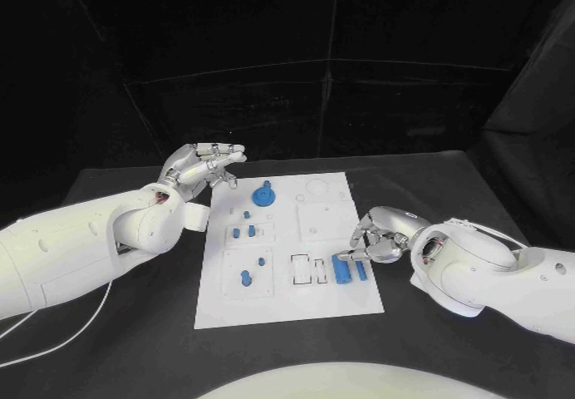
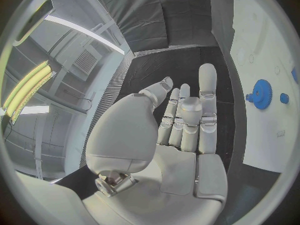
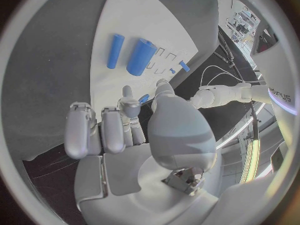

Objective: Assemble the parts on the task board

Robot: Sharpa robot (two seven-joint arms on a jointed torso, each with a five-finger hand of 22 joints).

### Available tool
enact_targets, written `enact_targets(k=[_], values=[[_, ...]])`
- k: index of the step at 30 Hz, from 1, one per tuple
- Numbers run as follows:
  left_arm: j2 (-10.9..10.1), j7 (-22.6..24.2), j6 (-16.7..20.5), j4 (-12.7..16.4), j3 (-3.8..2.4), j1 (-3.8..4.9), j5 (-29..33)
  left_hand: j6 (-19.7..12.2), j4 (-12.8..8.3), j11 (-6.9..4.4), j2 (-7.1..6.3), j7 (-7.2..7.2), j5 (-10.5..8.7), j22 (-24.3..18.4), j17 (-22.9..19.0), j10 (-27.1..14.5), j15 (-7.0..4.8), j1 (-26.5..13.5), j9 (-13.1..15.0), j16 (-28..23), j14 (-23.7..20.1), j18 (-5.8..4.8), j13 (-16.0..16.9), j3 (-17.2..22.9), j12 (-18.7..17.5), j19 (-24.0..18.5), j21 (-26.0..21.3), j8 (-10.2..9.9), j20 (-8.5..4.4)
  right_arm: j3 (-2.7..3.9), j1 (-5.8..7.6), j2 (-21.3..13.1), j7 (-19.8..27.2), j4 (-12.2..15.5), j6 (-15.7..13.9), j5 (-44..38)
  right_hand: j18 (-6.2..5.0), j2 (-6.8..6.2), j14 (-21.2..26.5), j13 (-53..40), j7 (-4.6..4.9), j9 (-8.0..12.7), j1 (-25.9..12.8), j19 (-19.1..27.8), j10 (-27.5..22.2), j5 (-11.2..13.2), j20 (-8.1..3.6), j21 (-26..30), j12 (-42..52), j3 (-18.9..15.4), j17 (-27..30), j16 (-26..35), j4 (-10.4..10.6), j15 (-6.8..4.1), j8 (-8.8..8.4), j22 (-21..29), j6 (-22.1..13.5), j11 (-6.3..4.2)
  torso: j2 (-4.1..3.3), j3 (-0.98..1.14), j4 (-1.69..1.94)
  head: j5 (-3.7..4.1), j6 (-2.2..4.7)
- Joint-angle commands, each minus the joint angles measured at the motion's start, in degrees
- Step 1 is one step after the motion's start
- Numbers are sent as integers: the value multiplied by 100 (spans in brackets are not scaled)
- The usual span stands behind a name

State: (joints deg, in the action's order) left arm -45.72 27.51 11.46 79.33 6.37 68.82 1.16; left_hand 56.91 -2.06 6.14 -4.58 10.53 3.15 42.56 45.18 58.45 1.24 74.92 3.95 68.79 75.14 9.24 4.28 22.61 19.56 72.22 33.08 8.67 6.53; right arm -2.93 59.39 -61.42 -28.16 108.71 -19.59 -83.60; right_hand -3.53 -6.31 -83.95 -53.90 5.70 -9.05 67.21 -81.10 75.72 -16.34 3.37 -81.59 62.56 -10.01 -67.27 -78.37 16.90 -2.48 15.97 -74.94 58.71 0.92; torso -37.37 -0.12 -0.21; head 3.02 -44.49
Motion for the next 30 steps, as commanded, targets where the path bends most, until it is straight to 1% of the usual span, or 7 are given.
enact_targets(k=[1, 10, 14, 16, 19, 25, 30], values=[[-10, 39, -68, 14, -3, 4, 16, -31, -4, 14, 56, -11, 20, -6, -9, -44, 4, 26, -5, -8, -54, 118, 10, -28, 31, -21, -20, -10, 25, 4, -21, 30, -311, 14, 132, -462, 31, 14, -239, -48, -24, -25, -88, 16, -52, 38, 19, 3, 46, -29, -24, -29, 1, -46, 54, -273, -15, 4, -1, -10, 10, 30, -3], [-18, 38, -73, 19, -1, 3, 16, -29, -5, 14, 58, -12, 20, -7, -10, -46, 4, 27, -4, -7, -55, 118, 10, -29, 34, -21, -20, -8, 26, 0, -203, 261, -344, -78, 324, -534, 32, 38, -242, -213, -39, -73, -186, 14, -24, 20, 12, -3, 145, -26, -49, -44, -1, -55, 136, -284, -13, -7, -11, -30, 23, 61, -8], [-27, 36, -72, 24, -1, 2, 16, -29, -5, 14, 58, -12, 20, -7, -10, -46, 4, 27, -4, -7, -55, 118, 10, -29, 34, -21, -20, -8, 26, 0, -263, 353, -362, -173, 396, -556, 35, 78, -245, -292, -48, -108, -159, 9, -21, -76, 6, -11, 185, 6, -73, -58, -8, -62, 196, -297, -22, -15, -14, -30, 30, 66, -16], [-32, 35, -72, 26, 0, 2, 16, -29, -5, 14, 58, -12, 20, -7, -10, -46, 4, 27, -4, -7, -55, 118, 10, -29, 34, -21, -20, -8, 26, 0, -296, 393, -375, -217, 445, -562, 36, 97, -247, -334, -51, -123, -139, 6, -14, -115, 4, -15, 207, 18, -88, -67, -10, -64, 221, -302, -27, -19, -13, -35, 33, 68, -23], [-39, 35, -72, 28, 0, 2, 16, -29, -5, 14, 58, -12, 20, -7, -10, -46, 4, 27, -4, -7, -55, 118, 10, -29, 34, -21, -20, -8, 26, 0, -350, 444, -404, -263, 509, -584, 37, 114, -249, -370, -55, -134, -118, 4, -7, -145, 2, -18, 228, 27, -102, -74, -13, -66, 241, -308, -31, -21, -14, -41, 35, 54, -32], [-46, 34, -74, 28, 0, 2, 16, -29, -5, 14, 58, -12, 20, -7, -10, -46, 4, 27, -4, -7, -55, 118, 10, -29, 34, -21, -20, -8, 26, 0, -403, 527, -455, -339, 589, -649, 39, 130, -251, -386, -56, -146, -94, -1, -10, -168, 1, -24, 232, 35, -117, -82, -16, -68, 260, -317, -38, -23, -15, -41, 35, 35, -43], [-49, 34, -77, 29, 0, 2, 16, -29, -5, 14, 58, -12, 20, -7, -10, -46, 4, 27, -4, -7, -55, 118, 10, -29, 34, -21, -20, -8, 26, 1, -462, 602, -462, -382, 617, -735, 41, 191, -253, -444, -62, -182, 69, -5, -15, -223, -4, -30, 245, 68, -135, -93, -34, -72, 319, -328, -66, -28, -16, -45, 39, 26, -52]])
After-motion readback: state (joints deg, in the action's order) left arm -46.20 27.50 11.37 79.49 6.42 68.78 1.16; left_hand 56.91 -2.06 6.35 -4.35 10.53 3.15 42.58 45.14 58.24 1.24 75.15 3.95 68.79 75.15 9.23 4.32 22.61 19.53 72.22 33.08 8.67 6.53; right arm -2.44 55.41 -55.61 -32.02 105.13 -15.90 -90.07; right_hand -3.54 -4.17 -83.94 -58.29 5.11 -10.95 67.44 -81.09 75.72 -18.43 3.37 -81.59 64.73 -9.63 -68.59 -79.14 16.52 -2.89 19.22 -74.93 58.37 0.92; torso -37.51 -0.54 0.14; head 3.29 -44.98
